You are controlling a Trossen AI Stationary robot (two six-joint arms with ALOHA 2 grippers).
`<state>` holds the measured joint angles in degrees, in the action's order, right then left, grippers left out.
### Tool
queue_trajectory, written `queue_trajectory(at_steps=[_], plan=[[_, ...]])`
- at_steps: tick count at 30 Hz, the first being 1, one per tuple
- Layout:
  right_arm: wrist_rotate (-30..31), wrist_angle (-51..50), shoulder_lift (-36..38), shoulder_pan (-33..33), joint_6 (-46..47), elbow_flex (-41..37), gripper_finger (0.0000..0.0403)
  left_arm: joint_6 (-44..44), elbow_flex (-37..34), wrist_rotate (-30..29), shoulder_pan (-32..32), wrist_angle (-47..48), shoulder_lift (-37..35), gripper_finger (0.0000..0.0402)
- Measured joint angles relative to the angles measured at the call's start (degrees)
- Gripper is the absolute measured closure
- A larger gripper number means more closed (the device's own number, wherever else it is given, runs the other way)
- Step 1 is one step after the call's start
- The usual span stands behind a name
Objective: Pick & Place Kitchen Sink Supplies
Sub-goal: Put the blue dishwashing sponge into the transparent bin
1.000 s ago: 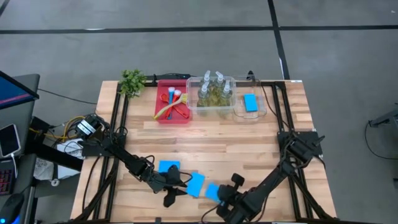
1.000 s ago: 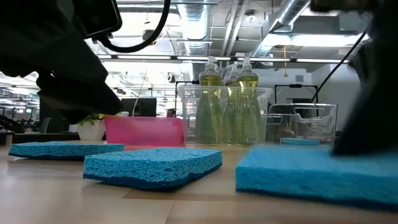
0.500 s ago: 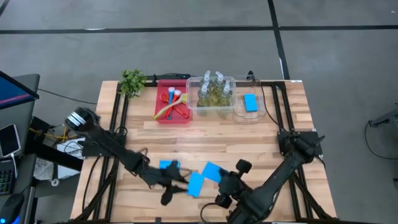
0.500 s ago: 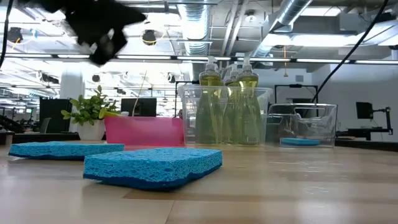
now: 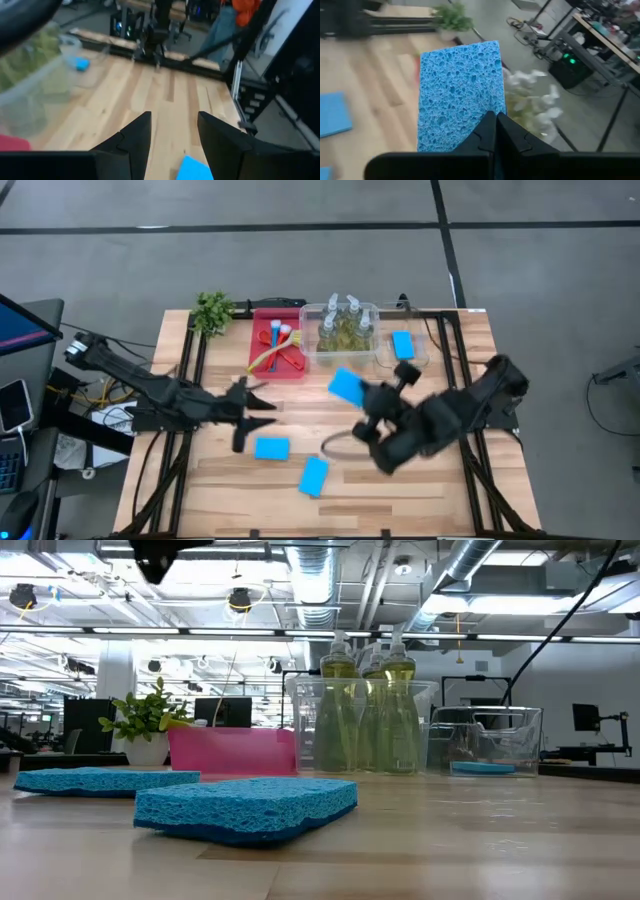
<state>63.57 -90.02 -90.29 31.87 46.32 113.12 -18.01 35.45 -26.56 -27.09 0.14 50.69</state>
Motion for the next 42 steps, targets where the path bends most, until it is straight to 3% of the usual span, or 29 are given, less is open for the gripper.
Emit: queue_trajectory(at_steps=[5,10,19,23,27,33,42], plan=[[-0.6,0.0,7.0,-6.7,-2.7,-3.7,0.0403,0.2,-3.8,-0.2,2.8,-0.4,-8.4,0.0239],[-0.7,0.0,15.6,-13.2,1.9,-14.3,0.0403,0.2,-8.3,-0.2,5.6,-0.1,-11.7,0.0239],[-0.7,0.4,27.6,-22.4,30.2,-38.9,0.0403,0.2,-13.1,-0.2,8.6,-0.1,-11.6,0.0239],[-0.9,0.7,29.1,-24.8,42.6,-47.3,0.0403,1.3,-13.6,-0.2,10.7,-0.1,-11.6,0.0239],[-2.2,1.9,29.2,-28.0,47.8,-53.2,0.0403,4.5,-13.6,-0.2,12.9,-0.2,-11.6,0.0239],[-4.0,9.6,29.1,-33.4,45.7,-58.0,0.0403,4.2,-13.6,-0.4,17.2,-0.7,-11.6,0.0239],[-10.9,27.1,29.2,-41.9,22.4,-58.2,0.0403,4.1,-13.6,-0.4,21.8,-1.1,-11.6,0.0239]])
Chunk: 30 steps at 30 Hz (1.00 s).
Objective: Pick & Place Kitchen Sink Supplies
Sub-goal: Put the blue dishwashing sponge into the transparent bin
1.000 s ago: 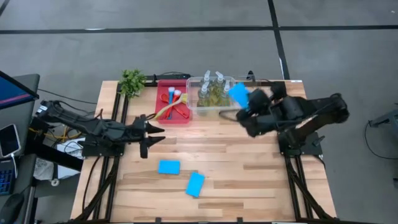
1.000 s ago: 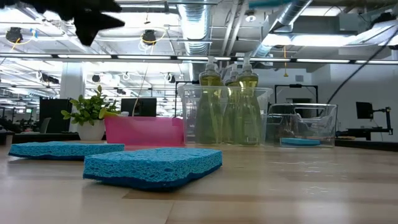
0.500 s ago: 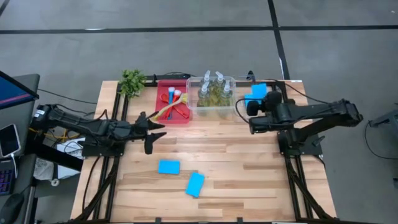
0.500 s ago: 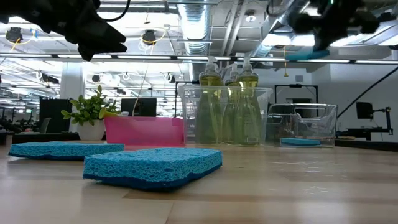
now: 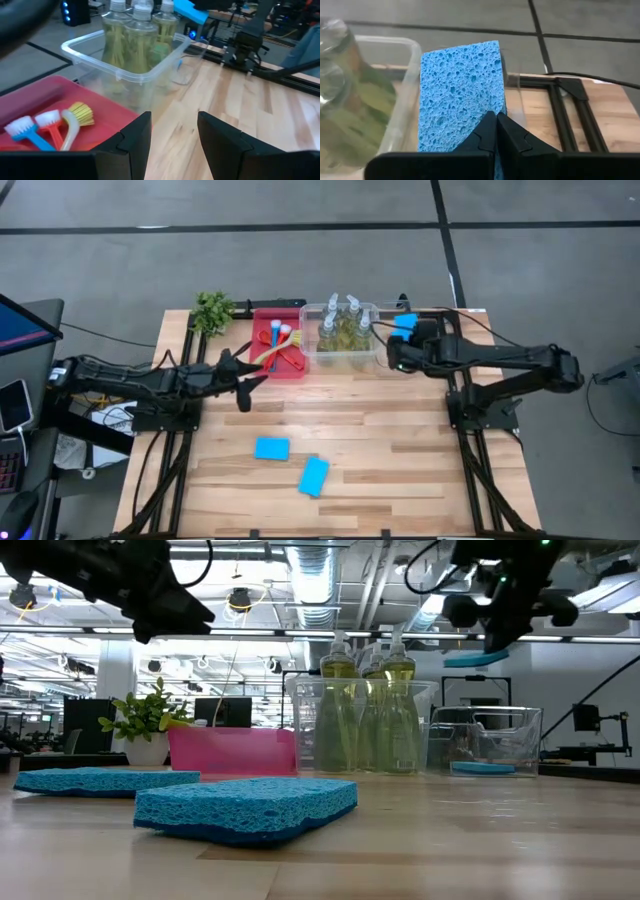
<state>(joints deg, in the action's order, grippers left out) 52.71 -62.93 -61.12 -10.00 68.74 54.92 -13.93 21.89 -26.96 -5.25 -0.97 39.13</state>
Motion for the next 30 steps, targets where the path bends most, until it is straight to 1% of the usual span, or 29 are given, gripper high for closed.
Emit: queue_trajectory(at_steps=[2,6,10,13,17,23,30], plan=[[-2.0,2.5,0.0,-2.4,-3.8,0.0,0.0403,0.0,0.0,0.0,0.3,0.0,0.0,0.0239],[-3.9,4.2,0.0,-7.0,-5.3,0.0,0.0403,0.0,0.0,0.0,0.2,0.0,0.0,0.0239],[-7.0,7.7,-0.4,-10.6,-11.9,0.0,0.0403,0.0,0.0,1.1,0.2,0.0,0.0,0.0239],[-10.6,11.1,-2.1,-13.2,-16.8,0.0,0.0403,0.0,0.0,2.1,0.2,0.0,0.0,0.0239],[-13.9,14.2,-5.8,-16.5,-22.2,0.0,0.0403,-0.5,0.0,2.8,0.2,0.0,0.0,0.0239],[-15.3,15.1,-10.6,-19.4,-22.4,0.0,0.0403,-0.5,0.1,2.8,0.2,0.0,0.0,0.0239],[-17.3,15.8,-13.1,-20.9,-22.2,0.0,0.04,-0.2,0.1,2.8,0.2,0.0,0.0,0.0239]])
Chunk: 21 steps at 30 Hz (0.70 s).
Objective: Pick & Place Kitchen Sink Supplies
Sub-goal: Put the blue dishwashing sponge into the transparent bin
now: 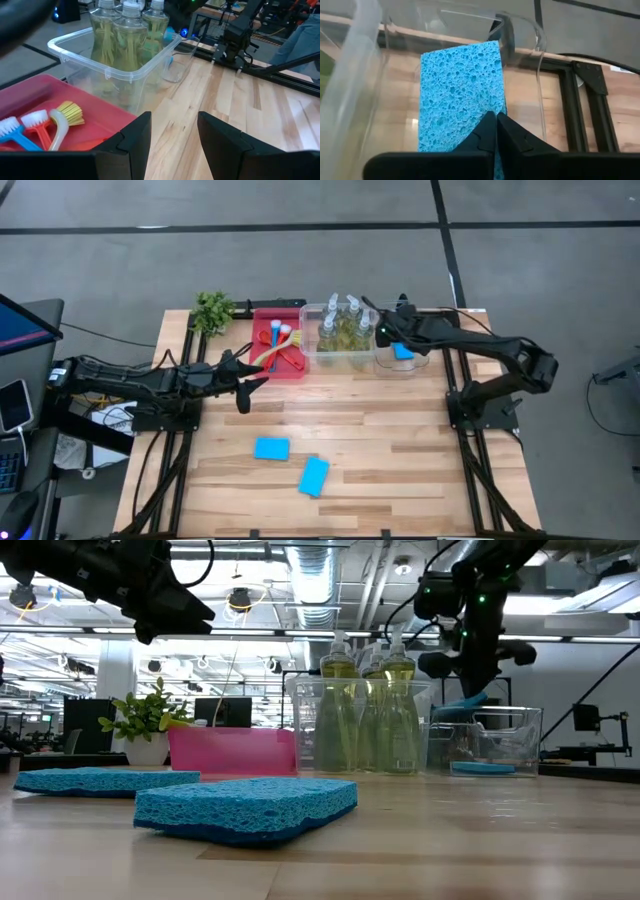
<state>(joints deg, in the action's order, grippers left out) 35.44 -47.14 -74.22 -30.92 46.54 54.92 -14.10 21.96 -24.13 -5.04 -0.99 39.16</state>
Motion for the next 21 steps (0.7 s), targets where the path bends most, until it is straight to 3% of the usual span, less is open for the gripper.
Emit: queue_trajectory(at_steps=[14,21], plan=[[-2.3,0.2,0.0,-0.3,2.7,0.0,0.0294,0.2,-1.0,0.0,0.0,-0.3,0.0,0.0239],[-2.5,0.8,0.0,0.5,3.7,0.0,0.0273,-6.1,-5.4,0.0,0.0,-0.4,0.0,0.0239]])
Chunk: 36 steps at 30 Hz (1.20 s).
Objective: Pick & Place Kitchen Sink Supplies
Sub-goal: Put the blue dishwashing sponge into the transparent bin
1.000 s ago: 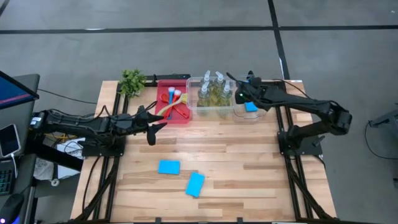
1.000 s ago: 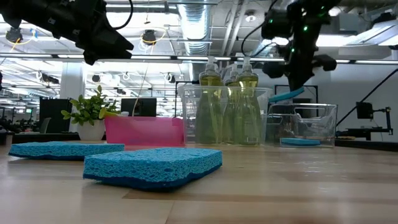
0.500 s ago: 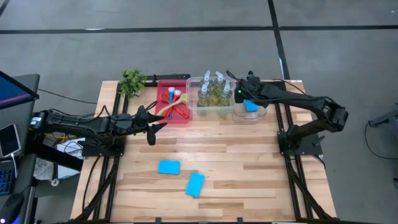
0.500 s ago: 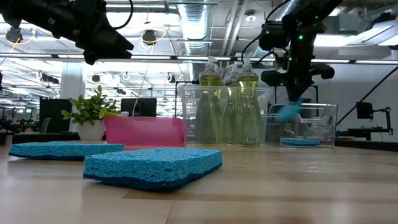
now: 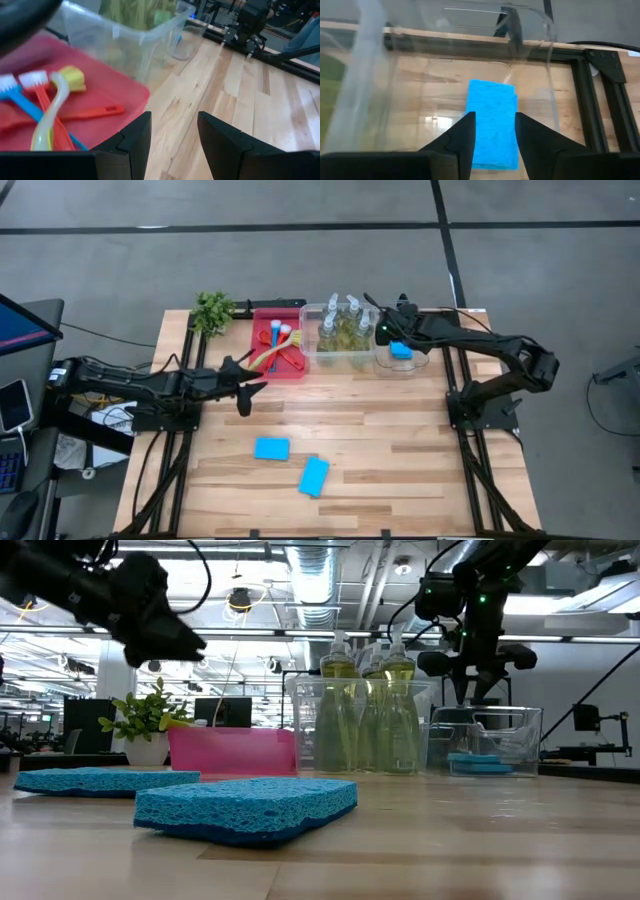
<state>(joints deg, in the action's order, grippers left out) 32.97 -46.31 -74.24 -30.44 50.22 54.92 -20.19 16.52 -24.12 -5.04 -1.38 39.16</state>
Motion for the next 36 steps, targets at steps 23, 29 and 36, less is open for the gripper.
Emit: queue_trajectory(at_steps=[23,29,36], plan=[[3.5,1.7,12.0,3.8,-0.2,0.0,0.0285,-7.1,-3.3,0.6,0.0,-1.6,0.0,0.0239],[7.2,1.8,16.2,7.8,-0.8,0.0,0.0285,-7.3,-3.3,0.6,-0.5,-1.7,0.0,0.0239],[7.9,1.8,19.9,15.3,-5.6,0.0,0.0285,-7.3,-3.3,0.6,-2.3,-1.7,0.0,0.0239]])
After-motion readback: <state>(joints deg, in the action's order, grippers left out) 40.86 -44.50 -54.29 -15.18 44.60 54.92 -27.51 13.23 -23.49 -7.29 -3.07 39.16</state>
